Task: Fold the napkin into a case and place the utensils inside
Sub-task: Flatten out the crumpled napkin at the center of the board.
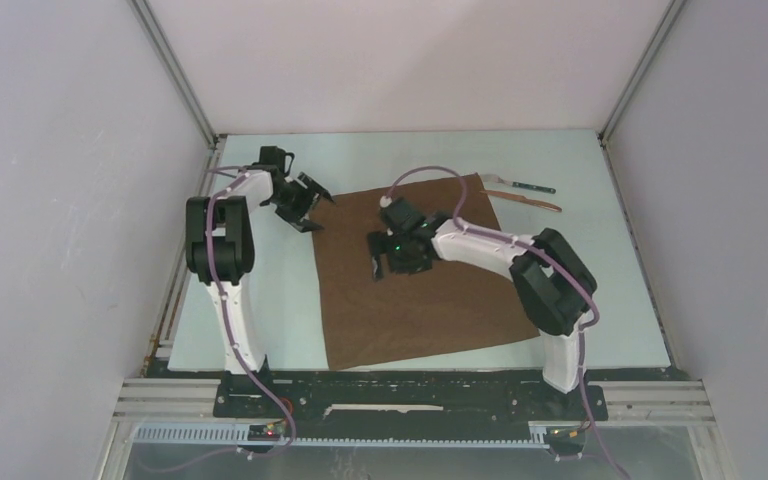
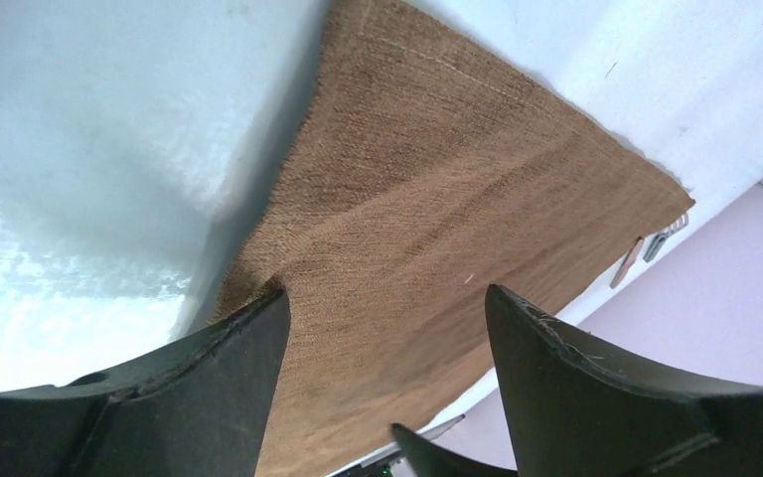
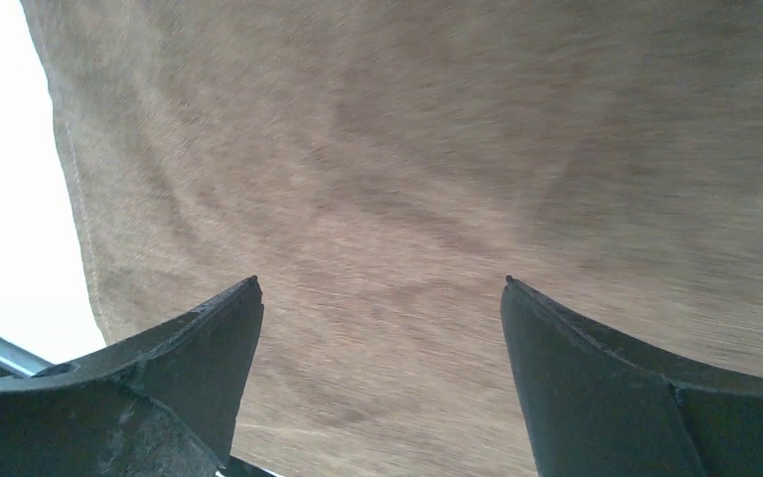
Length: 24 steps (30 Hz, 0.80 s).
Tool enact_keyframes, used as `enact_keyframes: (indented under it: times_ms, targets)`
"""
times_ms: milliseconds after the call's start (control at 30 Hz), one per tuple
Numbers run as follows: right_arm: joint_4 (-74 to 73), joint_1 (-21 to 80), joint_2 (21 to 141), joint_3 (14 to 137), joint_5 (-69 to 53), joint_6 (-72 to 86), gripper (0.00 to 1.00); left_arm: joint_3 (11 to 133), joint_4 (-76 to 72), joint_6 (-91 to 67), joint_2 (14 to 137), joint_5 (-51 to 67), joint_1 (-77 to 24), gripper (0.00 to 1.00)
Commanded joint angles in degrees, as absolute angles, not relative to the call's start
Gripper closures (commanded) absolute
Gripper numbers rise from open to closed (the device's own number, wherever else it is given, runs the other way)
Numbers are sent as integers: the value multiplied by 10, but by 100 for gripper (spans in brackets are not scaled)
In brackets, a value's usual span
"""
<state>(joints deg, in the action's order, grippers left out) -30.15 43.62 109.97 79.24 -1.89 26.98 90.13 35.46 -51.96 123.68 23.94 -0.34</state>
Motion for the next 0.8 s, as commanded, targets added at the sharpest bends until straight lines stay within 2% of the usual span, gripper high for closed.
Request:
enact_keyframes:
  times_ms: [0,167,233,433,633,767]
  targets:
    - [-260,476,1139,825,-24,328,5,897,372,-481,1253,209,30,19]
    - [-248,515,1184,875,-29,327,19,876,371,-399,1126,151,38,17]
    - [-244,525,1206,893,-24,335,21,864,375,-374,1071,138,38,16]
    - [-233,556,1282,961,-33,386,23,818,395,-335,978,107,38,15]
    - [-203,574,1350,1048,-108,418,26,787,395,-319,946,114,36,15]
    - [-236,576,1364,1110,-100,394,24,784,397,-315,936,116,36,15]
